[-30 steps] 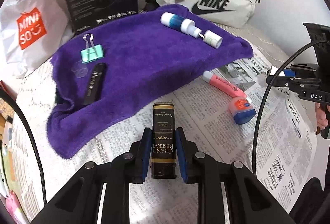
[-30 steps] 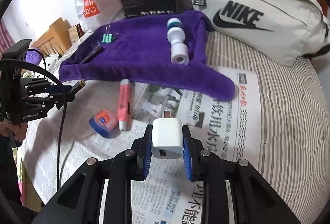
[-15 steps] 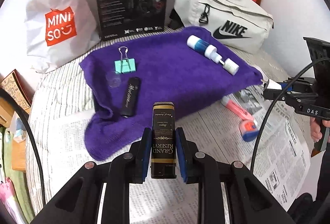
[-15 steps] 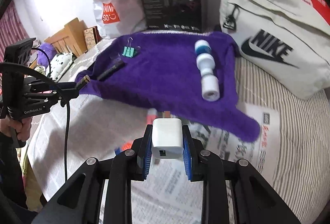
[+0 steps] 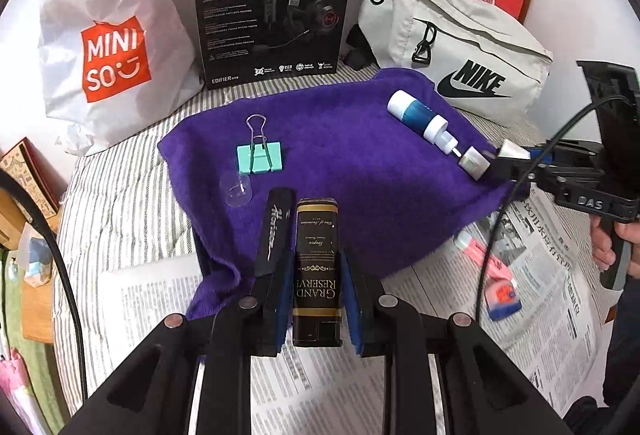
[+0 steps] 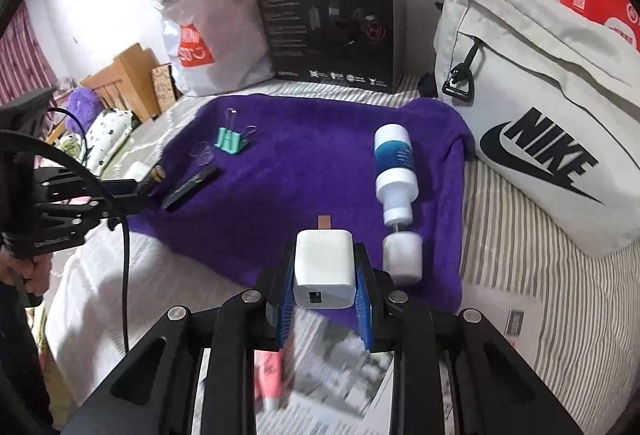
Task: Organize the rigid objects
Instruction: 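Carry the tube and charger onto the purple towel and release both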
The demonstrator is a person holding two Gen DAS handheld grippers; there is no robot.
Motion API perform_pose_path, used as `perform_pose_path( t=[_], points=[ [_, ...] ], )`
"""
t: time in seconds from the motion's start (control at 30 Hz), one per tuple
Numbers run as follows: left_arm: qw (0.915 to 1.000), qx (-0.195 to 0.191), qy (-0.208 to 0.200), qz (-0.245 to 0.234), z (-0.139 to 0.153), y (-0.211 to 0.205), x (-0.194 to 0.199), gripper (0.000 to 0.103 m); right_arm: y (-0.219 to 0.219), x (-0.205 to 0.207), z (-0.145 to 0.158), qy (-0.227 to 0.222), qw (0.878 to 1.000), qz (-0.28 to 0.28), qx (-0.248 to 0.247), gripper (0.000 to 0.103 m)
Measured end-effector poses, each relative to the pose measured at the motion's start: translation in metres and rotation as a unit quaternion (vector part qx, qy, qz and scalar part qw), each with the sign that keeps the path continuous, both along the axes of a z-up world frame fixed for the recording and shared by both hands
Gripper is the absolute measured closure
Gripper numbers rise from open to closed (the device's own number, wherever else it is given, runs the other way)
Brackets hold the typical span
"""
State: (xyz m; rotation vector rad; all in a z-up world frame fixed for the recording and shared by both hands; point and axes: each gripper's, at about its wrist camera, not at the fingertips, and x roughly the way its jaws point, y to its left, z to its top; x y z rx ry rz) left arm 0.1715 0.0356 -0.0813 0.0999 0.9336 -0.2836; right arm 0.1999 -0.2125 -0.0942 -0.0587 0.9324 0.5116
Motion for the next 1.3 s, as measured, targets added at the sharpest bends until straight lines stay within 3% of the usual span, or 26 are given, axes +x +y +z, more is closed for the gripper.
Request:
perform_pose_path(
  t=[0.3, 0.67, 1.03, 1.3],
  points=[
    [0.9999, -0.005, 0.013, -0.001, -0.012, -0.001, 0.018, 0.08, 0.013, 0.028, -0.033, 0.042, 0.999, 0.011, -0.024, 0.077],
    [0.9996, -0.014, 0.023, -0.004, -0.021, 0.002, 0.032, 0.08, 0.021, 0.044, -0.05, 0.043, 0.997, 0.007, -0.066, 0.076],
    [0.9995, -0.009, 0.032, -0.002, -0.028, 0.002, 0.041, 0.08, 0.015, 0.043, -0.05, 0.041, 0.997, 0.027, -0.053, 0.076],
    [0.999, -0.012, 0.042, -0.001, -0.033, -0.005, 0.048, 0.08, 0.011, 0.039, -0.045, 0.052, 0.998, 0.021, -0.041, 0.07]
  ],
)
